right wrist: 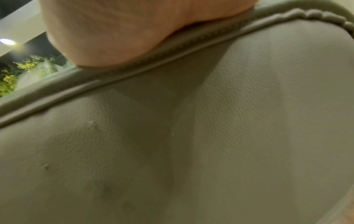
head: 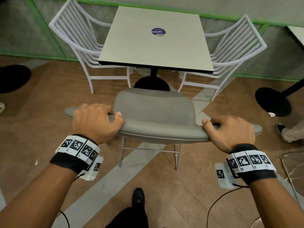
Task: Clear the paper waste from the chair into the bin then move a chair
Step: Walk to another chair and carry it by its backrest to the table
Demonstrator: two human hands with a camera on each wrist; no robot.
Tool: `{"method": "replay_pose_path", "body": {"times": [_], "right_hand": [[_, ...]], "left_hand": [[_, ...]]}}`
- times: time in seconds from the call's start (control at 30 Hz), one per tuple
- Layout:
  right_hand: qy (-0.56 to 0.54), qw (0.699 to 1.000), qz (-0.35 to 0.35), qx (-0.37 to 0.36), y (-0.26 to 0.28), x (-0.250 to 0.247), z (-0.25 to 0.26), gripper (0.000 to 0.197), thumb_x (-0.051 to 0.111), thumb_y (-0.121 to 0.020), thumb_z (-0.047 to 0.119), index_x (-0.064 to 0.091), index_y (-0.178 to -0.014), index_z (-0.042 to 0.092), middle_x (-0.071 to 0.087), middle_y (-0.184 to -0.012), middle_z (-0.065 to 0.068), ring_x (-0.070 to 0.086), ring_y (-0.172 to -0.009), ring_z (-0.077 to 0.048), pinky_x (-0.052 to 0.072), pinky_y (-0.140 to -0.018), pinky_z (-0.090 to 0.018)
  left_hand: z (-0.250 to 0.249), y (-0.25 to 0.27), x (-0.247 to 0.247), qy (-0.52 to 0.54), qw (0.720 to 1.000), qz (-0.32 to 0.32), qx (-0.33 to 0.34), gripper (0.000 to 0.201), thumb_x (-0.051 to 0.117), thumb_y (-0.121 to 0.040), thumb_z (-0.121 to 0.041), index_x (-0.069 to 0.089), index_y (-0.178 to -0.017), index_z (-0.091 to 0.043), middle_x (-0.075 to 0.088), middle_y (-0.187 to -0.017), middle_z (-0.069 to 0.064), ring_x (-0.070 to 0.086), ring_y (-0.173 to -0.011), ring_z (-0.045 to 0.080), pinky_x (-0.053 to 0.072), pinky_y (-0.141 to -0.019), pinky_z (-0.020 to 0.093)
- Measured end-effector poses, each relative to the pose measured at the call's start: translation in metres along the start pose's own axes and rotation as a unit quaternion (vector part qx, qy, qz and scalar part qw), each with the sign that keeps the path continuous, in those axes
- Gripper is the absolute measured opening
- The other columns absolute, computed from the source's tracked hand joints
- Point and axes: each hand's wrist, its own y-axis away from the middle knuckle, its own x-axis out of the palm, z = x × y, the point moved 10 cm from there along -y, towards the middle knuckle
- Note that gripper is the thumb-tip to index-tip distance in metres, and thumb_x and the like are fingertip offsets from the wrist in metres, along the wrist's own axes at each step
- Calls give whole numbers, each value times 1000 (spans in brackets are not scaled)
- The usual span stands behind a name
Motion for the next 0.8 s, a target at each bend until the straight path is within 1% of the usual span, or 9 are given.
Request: {"method": "replay_pose_path", "body": {"times": [0.1,0.23,0.33,0.4,0.5,0.6,0.67,0.73,0.8], "right_hand": [[0,1000,-3,4,-21,1,0,58,26,-83,73,68,-70,34,63,-67,4,57,-68,-25,40,-59,-30],[3,1000,-5,8,-48,2,2,58,28,-83,72,72,-76,35,65,-70,5,59,-69,-24,43,-60,-30],[-7,1000,-13,13,-73,4,-1,60,28,-83,73,73,-77,35,65,-67,5,60,-69,-25,47,-62,-31],[-11,1000,-15,10,-93,6,-1,58,28,-82,72,73,-77,36,66,-67,4,60,-69,-26,46,-62,-31],[-16,1000,-20,1,-123,9,-1,56,29,-82,70,71,-73,34,65,-66,1,59,-69,-27,39,-60,-29],[-18,1000,-16,-4,-153,12,-1,54,30,-82,69,71,-72,35,64,-65,0,59,-68,-28,42,-60,-30],[-21,1000,-15,-5,-169,12,0,53,30,-82,69,70,-73,37,64,-65,1,59,-69,-28,44,-61,-30],[-21,1000,-17,-10,-187,11,2,52,29,-83,68,69,-74,37,62,-64,1,58,-68,-27,43,-61,-30],[-16,1000,-14,-12,-205,12,6,52,28,-84,67,69,-74,36,60,-62,0,57,-66,-28,42,-60,-30]], "left_hand": [[1,-20,2,6,1000,-6,1,52,35,-78,-56,69,-69,-18,63,-61,3,55,-59,29,34,-64,32],[2,-47,7,11,1000,-7,7,53,35,-78,-55,71,-71,-18,64,-62,4,58,-62,32,39,-65,34],[-1,-72,9,11,1000,-20,9,52,36,-78,-54,72,-70,-17,65,-61,5,59,-62,33,35,-63,32],[-1,-89,15,10,1000,-22,6,51,36,-79,-54,70,-69,-17,63,-59,4,57,-60,32,34,-61,31],[1,-114,22,8,1000,-24,-5,50,37,-79,-54,69,-68,-18,62,-59,5,54,-59,32,34,-60,31],[-1,-139,25,18,999,-28,-11,46,38,-78,-52,65,-63,-18,49,-52,0,42,-54,27,28,-60,31],[-1,-154,27,17,999,-33,-14,44,38,-78,-51,63,-62,-18,44,-52,-3,39,-55,26,27,-60,31],[2,-172,30,16,999,-39,-21,45,37,-78,-51,64,-64,-18,49,-53,-1,43,-55,27,28,-59,30],[7,-191,36,18,999,-45,-25,46,36,-79,-52,63,-64,-18,50,-53,0,47,-55,28,30,-58,30]]}}
